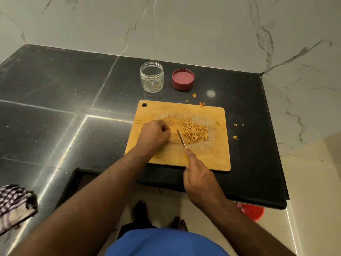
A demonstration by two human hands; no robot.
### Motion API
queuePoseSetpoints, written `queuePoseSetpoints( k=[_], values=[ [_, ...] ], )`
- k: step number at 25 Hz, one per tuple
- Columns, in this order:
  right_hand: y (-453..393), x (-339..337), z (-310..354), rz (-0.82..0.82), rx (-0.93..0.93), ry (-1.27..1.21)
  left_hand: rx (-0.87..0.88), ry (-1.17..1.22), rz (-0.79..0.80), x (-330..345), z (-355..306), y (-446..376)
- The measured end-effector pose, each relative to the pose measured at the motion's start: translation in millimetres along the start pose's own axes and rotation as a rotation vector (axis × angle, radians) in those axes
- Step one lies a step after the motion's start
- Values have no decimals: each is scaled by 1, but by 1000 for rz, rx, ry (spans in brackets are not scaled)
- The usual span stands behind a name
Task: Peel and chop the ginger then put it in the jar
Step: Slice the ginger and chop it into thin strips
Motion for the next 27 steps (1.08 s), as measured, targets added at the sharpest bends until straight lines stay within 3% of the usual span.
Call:
queuePoseSetpoints(
  k=[12,22,27],
  values=[
    [-26,10,5,78,8,-88,-32,27,-38,-1,-1,0],
    [1,-1,-1,-16,-45,-69,9,-5,15,-2,1,4],
    [-13,5,5,16,-48,-111,-12,1,3,-4,3,4]
  ],
)
Point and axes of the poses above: each hand's wrist, its own y-axis away from the middle knuckle, its own x-axis out of the palm, z = x × y, the point moved 4 cm from there along -y, towards the middle knuckle, and after that the axes turned 7 degrees about y, right-handed, at the moved point
